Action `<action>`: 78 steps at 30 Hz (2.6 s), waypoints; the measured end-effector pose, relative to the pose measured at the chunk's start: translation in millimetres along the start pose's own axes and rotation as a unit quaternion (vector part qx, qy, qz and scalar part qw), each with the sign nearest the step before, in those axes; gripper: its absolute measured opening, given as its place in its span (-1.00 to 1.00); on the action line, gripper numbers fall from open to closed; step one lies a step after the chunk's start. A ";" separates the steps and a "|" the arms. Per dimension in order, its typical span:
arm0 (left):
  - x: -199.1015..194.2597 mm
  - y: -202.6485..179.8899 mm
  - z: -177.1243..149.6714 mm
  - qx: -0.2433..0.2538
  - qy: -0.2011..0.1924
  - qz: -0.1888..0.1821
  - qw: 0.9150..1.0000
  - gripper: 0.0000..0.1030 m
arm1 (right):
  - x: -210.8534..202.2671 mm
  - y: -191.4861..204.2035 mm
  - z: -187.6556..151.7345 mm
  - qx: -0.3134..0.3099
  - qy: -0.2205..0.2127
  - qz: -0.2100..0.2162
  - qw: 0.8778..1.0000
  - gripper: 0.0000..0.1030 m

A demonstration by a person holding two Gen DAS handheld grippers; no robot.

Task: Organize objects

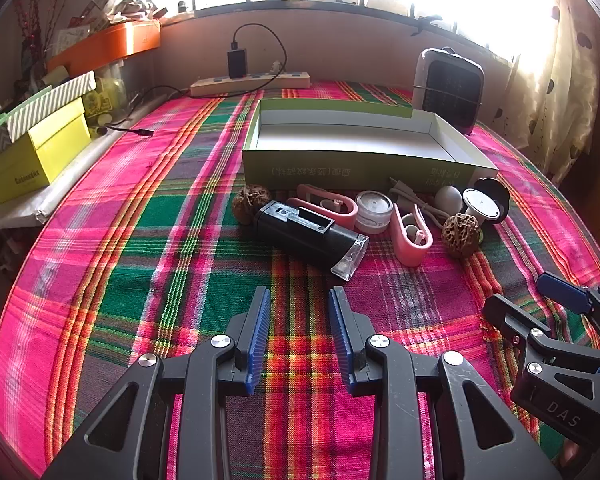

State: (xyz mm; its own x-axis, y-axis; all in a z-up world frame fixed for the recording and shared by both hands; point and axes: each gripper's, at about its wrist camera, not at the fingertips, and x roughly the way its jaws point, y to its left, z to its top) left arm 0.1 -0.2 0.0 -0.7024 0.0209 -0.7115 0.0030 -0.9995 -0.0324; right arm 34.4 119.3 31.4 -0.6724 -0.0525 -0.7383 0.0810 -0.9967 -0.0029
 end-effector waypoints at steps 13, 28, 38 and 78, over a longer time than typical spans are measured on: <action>0.9 0.7 -3.8 0.010 -0.002 -0.002 1.000 -0.43 | 0.9 -0.5 2.0 0.000 0.000 0.000 1.000 0.41; 4.1 16.6 16.6 -0.048 0.041 -0.076 0.995 -0.38 | 4.5 -0.3 6.1 -0.013 0.007 0.011 1.000 0.41; 8.4 -0.1 26.0 -0.032 0.044 -0.074 0.996 -0.29 | 7.6 0.2 10.4 -0.022 0.012 0.021 0.999 0.41; 2.9 28.9 37.2 -0.056 0.023 -0.020 0.998 -0.25 | 9.9 0.3 14.4 -0.031 0.019 0.032 0.999 0.41</action>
State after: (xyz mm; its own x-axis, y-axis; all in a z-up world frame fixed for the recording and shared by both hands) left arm -28.3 -29.9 23.1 -0.6696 0.0645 -0.7399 0.0566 -0.9889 -0.1375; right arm 17.2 117.7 33.8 -0.6355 -0.1114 -0.7640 0.1690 -0.9856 0.0032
